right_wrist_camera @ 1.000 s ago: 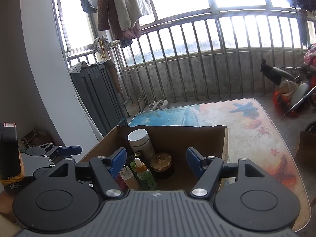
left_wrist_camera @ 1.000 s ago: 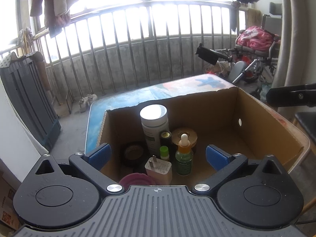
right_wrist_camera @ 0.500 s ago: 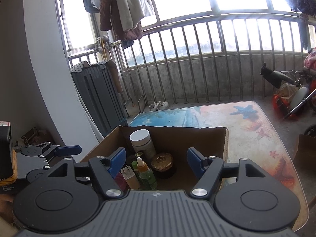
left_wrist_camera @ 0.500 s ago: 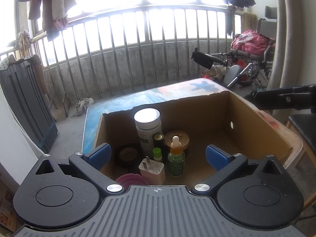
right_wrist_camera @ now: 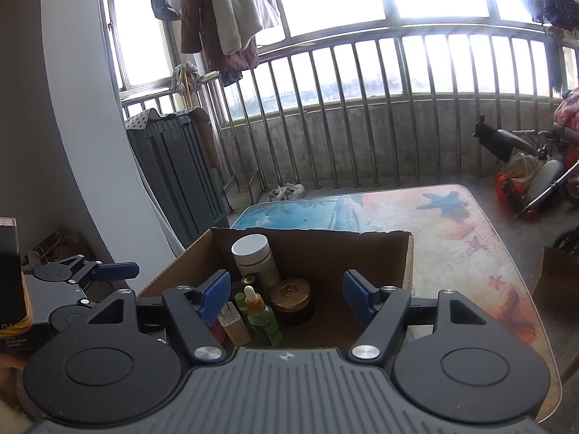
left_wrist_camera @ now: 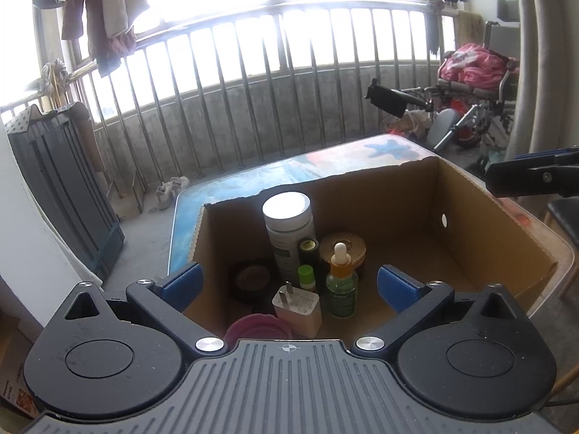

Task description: Organize rigid objects

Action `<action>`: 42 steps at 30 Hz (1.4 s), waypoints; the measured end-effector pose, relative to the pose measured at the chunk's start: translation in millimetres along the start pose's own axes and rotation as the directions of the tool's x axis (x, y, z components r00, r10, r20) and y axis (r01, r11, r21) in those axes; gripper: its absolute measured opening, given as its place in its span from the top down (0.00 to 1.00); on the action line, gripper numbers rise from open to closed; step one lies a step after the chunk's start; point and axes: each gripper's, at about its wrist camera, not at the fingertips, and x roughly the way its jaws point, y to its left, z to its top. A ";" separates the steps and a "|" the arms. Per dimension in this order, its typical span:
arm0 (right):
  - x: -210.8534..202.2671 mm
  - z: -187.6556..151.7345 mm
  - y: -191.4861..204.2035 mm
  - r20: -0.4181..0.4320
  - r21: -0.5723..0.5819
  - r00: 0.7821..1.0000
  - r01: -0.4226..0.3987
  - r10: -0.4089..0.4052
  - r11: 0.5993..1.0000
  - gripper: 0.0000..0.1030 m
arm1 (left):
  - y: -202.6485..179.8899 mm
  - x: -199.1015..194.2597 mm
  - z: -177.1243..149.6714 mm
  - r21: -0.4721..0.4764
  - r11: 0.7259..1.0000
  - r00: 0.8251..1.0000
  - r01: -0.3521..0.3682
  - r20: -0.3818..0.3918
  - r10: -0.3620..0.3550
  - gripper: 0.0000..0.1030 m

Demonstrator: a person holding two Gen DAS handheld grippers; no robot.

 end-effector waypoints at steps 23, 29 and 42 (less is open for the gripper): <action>-1.3 -5.5 -2.4 -0.018 0.018 1.000 -0.010 0.011 1.000 0.30 | -7.5 4.3 -8.1 0.022 1.000 1.000 -0.017 -0.012 0.017 0.00; 0.0 -4.8 -2.8 -0.024 0.012 1.000 -0.003 0.003 1.000 0.30 | -6.5 5.7 -10.9 0.019 1.000 1.000 -0.013 -0.025 0.013 0.00; 2.2 -2.9 1.5 -0.023 -0.009 1.000 -0.007 0.007 1.000 0.28 | 1.2 5.6 -7.6 -0.010 1.000 1.000 -0.005 -0.019 0.005 0.00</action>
